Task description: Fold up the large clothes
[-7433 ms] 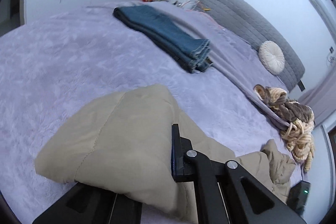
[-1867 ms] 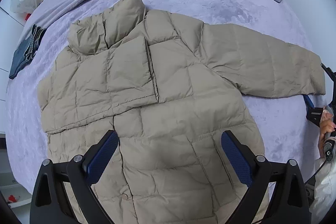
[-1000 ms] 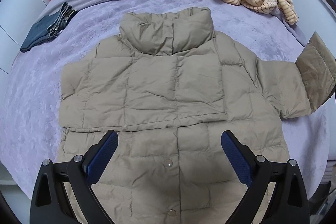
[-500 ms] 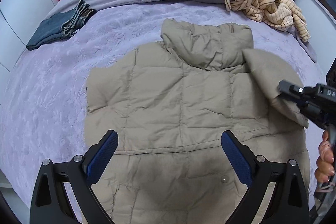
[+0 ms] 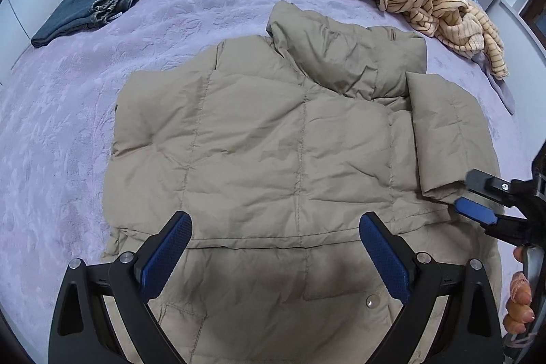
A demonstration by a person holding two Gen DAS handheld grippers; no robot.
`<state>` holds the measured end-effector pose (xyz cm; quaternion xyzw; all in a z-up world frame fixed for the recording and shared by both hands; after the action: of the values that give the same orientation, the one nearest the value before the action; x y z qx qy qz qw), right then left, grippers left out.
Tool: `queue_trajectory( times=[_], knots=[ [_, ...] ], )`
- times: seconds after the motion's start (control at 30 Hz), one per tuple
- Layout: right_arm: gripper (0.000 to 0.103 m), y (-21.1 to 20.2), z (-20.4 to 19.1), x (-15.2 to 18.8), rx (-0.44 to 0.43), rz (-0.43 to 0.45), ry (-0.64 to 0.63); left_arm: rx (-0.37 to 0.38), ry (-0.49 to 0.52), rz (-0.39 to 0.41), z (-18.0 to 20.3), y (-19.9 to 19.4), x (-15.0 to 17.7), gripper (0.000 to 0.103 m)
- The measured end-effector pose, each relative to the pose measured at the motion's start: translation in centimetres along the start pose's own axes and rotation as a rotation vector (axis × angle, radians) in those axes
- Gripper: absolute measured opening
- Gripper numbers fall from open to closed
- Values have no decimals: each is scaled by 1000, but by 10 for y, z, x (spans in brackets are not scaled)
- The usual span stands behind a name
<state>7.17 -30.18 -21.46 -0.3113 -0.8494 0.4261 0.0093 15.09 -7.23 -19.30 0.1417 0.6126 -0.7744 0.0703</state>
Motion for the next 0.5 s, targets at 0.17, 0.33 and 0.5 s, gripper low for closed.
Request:
queue_trajectory(
  times=[0.17, 0.33, 0.5],
  knots=[
    [73, -50, 42, -7, -50, 175, 238, 14, -29, 5, -3, 8, -9, 99],
    [56, -54, 58, -30, -81, 245, 325, 49, -38, 33, -10, -3, -19, 99],
    [9, -29, -6, -58, 111, 204, -21, 146, -84, 41, -27, -17, -30, 99]
  ],
)
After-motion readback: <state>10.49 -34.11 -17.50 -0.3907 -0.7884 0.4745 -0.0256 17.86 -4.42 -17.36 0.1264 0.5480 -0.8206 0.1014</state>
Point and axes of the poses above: each gripper's, at about its wrist camera, not at the fingertips, and y roughly the way its jaws point, z to its right, x to its underside, the point moved 7 cm from there along y, roughly the way its jaws point, and after that the axes turned 15 degrees about -y, right-handed, at the moved point
